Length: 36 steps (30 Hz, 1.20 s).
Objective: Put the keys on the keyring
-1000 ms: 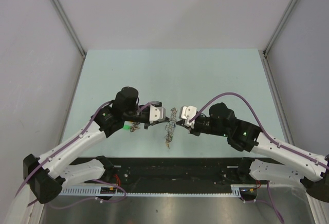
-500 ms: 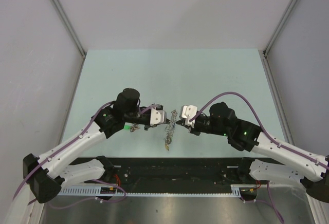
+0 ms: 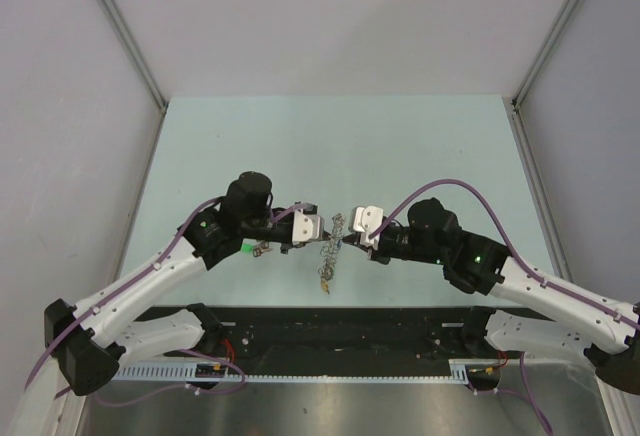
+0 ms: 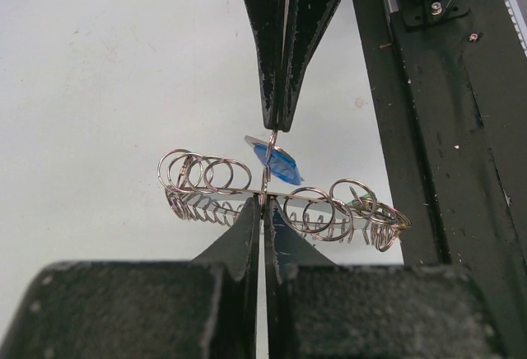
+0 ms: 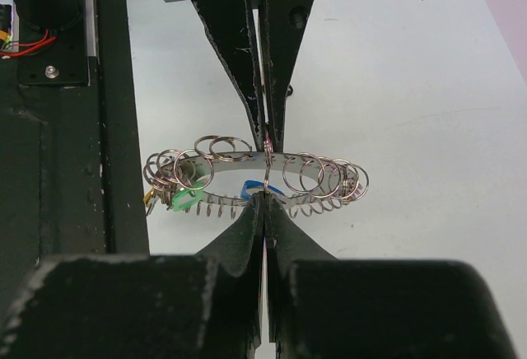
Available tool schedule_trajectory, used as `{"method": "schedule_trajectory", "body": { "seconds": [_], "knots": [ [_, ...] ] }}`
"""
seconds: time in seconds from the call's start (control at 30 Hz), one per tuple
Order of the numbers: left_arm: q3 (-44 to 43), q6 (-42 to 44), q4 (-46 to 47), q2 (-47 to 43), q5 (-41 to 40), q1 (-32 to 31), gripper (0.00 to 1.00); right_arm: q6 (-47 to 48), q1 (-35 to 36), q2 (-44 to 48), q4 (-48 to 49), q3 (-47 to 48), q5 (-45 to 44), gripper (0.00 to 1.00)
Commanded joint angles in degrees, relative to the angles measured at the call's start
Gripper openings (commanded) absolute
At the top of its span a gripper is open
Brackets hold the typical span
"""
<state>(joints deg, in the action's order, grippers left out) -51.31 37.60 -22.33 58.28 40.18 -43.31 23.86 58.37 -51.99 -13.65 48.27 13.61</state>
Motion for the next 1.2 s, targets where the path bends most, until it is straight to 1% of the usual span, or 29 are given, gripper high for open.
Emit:
{"method": "schedule_trajectory", "body": {
  "seconds": [0.0, 0.37, 0.7, 1.17],
  "knots": [
    [-0.11, 2.3, 1.06, -1.77, 0.6, -0.37, 0.0, 0.58, -0.1, -0.13, 0.03, 2.79, 0.98, 0.0],
    [-0.28, 2.91, 0.53, -1.59, 2.27, -0.37, 0.0, 0.75, -0.1, -0.4, 0.03, 2.88, 0.72, 0.0],
    [-0.37, 3.0, 0.36, -1.42, 1.91, -0.46, 0.0, 0.66, -0.19, 0.13, 0.11, 2.88, 0.02, 0.0],
    [-0.37, 3.7, -0.17, -1.42, 2.97, -0.63, 0.0, 0.58, -0.1, -0.31, 0.82, 2.88, 1.33, 0.0]
  ]
}}
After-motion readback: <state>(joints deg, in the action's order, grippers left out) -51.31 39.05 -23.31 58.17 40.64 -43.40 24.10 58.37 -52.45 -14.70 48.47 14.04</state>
